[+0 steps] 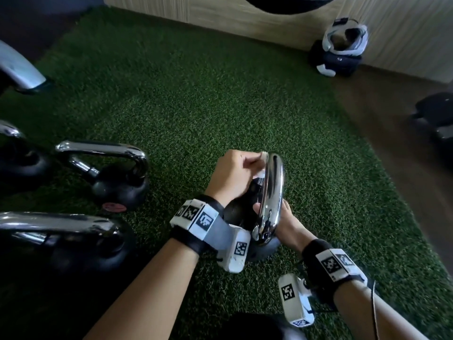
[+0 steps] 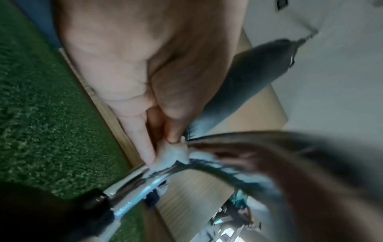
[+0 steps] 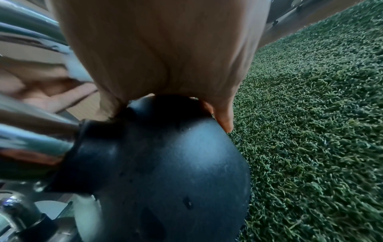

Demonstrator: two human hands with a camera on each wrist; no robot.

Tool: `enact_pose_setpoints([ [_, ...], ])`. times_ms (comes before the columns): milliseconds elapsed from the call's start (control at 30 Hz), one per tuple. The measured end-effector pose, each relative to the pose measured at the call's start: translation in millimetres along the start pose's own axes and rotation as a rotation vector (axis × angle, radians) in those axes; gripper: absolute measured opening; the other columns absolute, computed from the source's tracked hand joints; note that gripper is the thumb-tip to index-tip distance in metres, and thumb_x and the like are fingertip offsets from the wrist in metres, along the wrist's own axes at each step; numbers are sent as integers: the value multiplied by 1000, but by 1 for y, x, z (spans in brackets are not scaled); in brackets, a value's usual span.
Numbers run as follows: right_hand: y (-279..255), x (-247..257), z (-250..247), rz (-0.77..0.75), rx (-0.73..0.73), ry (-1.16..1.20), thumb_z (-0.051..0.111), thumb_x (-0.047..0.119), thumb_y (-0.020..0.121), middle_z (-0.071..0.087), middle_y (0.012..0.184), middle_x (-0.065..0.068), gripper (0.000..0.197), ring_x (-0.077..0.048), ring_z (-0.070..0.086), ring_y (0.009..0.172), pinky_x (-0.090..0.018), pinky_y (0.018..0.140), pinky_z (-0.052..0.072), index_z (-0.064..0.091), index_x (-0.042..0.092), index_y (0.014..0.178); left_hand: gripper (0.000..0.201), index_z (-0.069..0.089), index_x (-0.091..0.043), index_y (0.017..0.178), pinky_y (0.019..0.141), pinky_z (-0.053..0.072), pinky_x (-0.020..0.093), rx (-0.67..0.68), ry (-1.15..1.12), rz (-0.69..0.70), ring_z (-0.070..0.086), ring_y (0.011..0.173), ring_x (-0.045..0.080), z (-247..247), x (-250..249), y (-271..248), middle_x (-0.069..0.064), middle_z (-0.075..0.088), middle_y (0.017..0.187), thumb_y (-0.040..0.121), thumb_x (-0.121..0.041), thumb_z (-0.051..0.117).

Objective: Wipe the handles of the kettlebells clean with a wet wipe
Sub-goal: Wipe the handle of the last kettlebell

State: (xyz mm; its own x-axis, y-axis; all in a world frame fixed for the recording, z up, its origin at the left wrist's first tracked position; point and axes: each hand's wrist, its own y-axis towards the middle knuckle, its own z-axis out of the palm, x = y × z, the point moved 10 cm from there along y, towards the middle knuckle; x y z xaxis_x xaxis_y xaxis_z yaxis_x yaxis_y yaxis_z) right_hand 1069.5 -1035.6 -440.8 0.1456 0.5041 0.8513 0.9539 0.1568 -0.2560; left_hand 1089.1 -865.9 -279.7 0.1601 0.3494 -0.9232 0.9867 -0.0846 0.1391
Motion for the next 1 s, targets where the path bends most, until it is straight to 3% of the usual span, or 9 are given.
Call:
enact_pose_setpoints([
  [100,-2,1,-3,0,-28,28,71,83,69,54,140,-3,88,-26,51,133,-61,111,46,54,31,138,25,73,-16,121,74,62,54,-41,-140,46,76,82,22,-6,-10,-15,-4,80,104,96,-19,69],
  [167,-1,4,-2,8,-25,25,70,77,72,48,146,-2,89,-22,47,137,-55,115,44,49,31,145,23,73,-22,118,74,60,62,-58,-206,42,76,83,30,-9,-9,-14,-6,80,99,95,-21,70],
  [267,0,3,3,-9,0,49,70,80,73,51,148,0,88,-26,48,140,-58,113,44,46,39,148,24,75,-11,114,78,64,45,-31,-298,-26,78,84,19,-12,-10,-16,2,80,99,90,-17,74],
  [367,5,-6,4,-3,1,95,72,85,65,53,147,1,93,-29,47,142,-62,113,43,48,43,145,17,78,-13,102,80,63,34,50,-386,-60,78,81,17,-12,-8,-33,2,81,91,85,-14,79],
  [433,4,-4,3,-6,-1,95,73,81,70,50,148,2,89,-26,45,143,-60,114,42,47,44,146,16,78,-12,98,76,62,24,89,-479,-106,76,75,13,-9,-3,-41,3,81,87,83,-7,80],
  [567,0,3,2,-13,-8,86,73,75,72,46,151,3,88,-22,42,144,-57,118,39,44,43,149,18,73,-3,97,74,64,26,100,-625,-197,75,72,13,-3,7,-47,9,80,88,80,-3,80],
  [700,-2,3,5,4,21,102,74,76,72,52,146,-1,87,-31,46,141,-64,114,40,47,42,147,24,72,-2,100,75,63,27,290,-548,-204,77,81,18,4,17,-73,9,80,93,80,-13,79],
  [900,1,-3,2,-42,37,4,69,84,68,55,144,2,93,-29,49,138,-64,110,45,46,42,147,19,75,-16,90,71,59,20,255,-407,-106,77,78,15,-8,17,-97,0,80,87,75,-10,85],
  [1000,-9,18,2,-7,14,39,73,69,72,49,140,2,81,-26,46,137,-61,113,43,50,36,142,18,80,-19,92,77,58,21,276,-224,-117,76,83,6,-7,30,-105,-11,80,89,75,-16,87],
])
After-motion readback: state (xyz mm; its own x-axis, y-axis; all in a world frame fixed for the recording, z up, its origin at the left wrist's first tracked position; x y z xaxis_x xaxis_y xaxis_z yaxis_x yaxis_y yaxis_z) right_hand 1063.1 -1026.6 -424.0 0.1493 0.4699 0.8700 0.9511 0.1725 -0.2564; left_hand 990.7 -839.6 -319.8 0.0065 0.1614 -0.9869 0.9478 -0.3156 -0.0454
